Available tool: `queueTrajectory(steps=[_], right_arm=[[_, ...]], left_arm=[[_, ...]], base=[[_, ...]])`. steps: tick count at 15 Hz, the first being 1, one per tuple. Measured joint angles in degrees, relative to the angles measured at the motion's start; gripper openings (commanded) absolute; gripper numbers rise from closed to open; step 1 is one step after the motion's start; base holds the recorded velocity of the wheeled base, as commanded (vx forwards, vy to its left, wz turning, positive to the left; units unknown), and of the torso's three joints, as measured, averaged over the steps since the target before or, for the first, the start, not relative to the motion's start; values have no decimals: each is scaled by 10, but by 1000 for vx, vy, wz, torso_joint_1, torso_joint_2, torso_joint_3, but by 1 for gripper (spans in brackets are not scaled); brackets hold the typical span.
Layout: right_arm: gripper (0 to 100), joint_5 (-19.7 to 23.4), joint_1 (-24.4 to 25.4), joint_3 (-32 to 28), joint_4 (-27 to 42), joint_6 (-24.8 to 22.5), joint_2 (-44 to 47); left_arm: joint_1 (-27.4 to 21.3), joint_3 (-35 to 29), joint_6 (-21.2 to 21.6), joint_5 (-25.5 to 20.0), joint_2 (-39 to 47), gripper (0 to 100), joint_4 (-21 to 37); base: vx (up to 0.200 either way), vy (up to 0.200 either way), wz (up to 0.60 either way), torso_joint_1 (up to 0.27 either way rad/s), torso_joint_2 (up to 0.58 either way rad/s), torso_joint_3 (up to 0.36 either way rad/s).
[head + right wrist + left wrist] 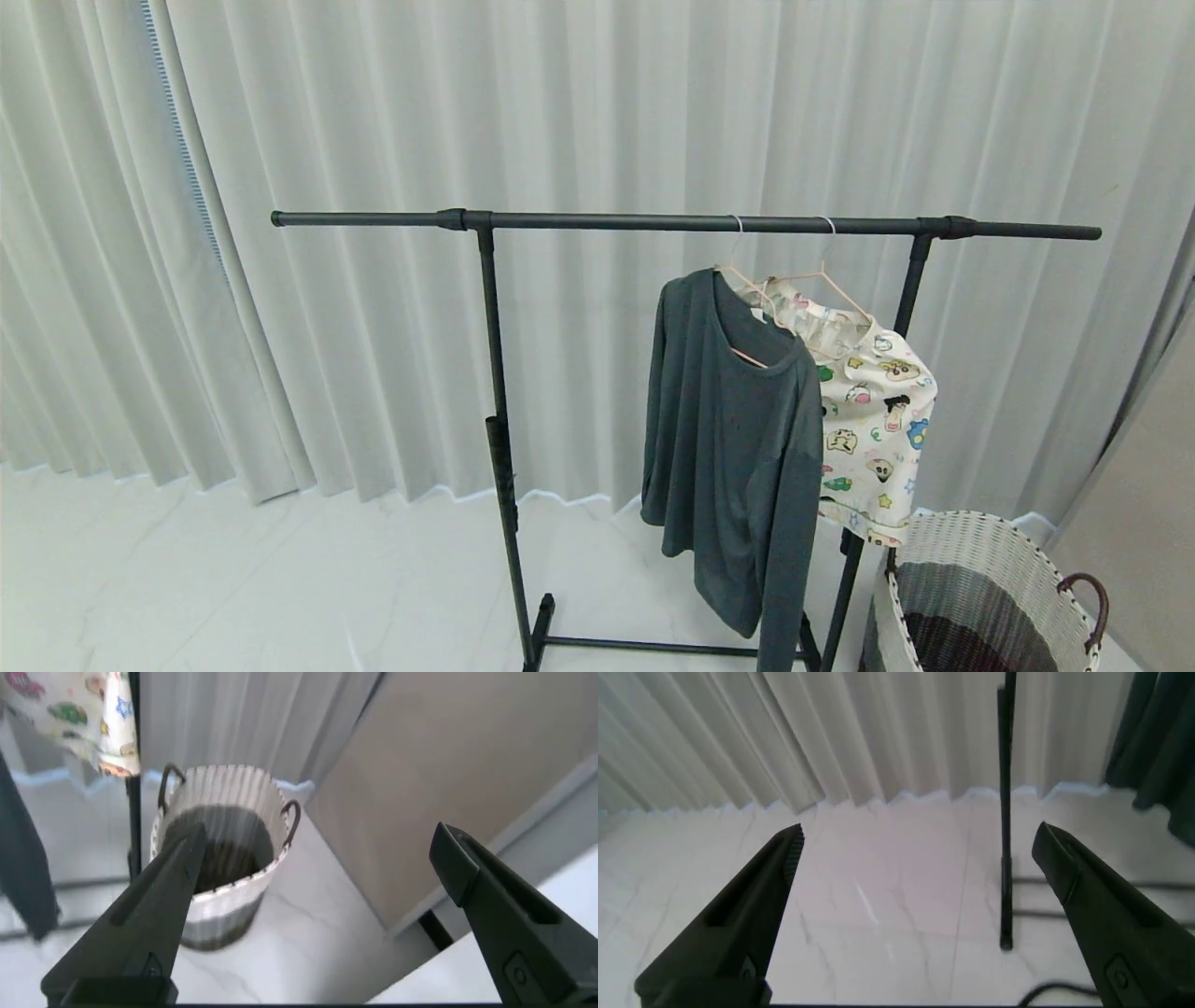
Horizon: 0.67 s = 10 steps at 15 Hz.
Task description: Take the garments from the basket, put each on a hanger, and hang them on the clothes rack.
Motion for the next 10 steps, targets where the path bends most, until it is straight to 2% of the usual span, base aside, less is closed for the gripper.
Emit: queueTrajectory(steps=[2,6,8,10], right_arm=[[100,-32,0,2,19,25,-56],[100,-42,0,4,12,29,-92],[100,-31,0,4,-29,31,-98],[100,-2,0,4,-24,49,-100]], left_arm=[[-2,1,-37,50,-58,100,30],[-3,1,-43,86,-91,100,32],[-3,2,-37,94,-97,100,17],[-5,2,-46,83,-99,100,20]], base=[[0,0,0,0,0,0],[0,0,0,0,0,0],[0,0,0,0,0,0],[0,0,0,0,0,0]])
